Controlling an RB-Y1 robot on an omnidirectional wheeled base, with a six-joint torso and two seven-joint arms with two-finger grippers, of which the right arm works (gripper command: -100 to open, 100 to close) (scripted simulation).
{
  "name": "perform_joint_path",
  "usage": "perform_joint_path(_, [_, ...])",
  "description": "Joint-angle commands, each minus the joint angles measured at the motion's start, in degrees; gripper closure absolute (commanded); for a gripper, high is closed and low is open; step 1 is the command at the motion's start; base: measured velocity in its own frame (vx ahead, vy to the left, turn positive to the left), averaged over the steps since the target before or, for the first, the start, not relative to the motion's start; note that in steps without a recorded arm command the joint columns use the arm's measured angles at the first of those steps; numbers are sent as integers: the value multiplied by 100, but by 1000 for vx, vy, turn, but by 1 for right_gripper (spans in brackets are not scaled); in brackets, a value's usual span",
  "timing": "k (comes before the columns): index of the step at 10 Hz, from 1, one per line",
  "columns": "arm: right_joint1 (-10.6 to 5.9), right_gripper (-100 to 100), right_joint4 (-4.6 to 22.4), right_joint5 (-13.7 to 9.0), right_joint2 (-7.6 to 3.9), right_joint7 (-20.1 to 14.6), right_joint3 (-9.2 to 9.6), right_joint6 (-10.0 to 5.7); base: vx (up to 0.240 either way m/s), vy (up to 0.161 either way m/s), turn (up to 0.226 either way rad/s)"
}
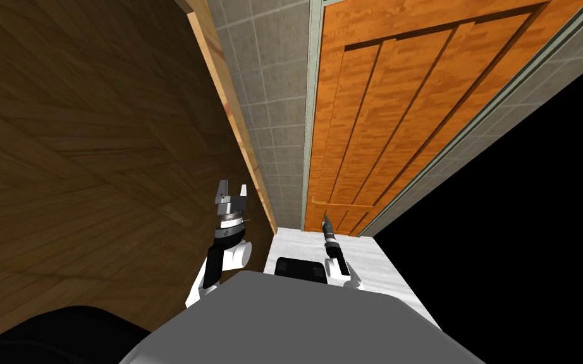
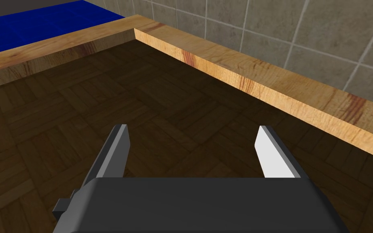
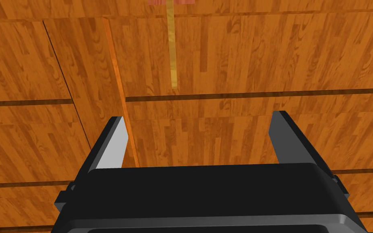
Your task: Pull the door open
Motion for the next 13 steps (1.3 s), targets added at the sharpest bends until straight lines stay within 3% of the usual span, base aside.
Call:
perform_joint_path(1, [-71,-100,162,-6,58,21,-3,-33,102,19,-34])
perform_joint_path(4, [-170,-100,462,-16,207,58,12,-77,127,40,-43])
perform_joint_path(5, [-160,-100,416,-15,179,52,6,-70,60,38,-8])
perform_joint_path(9, [-187,-100,494,-32,-57,47,-20,-42,-146,-56,46])
perform_joint_path(12, [-246,-100,602,-80,-367,39,-89,-30,-140,-54,106])
perform_joint_path(13, [-288,-100,658,-99,-348,29,-134,-50,69,-3,19])
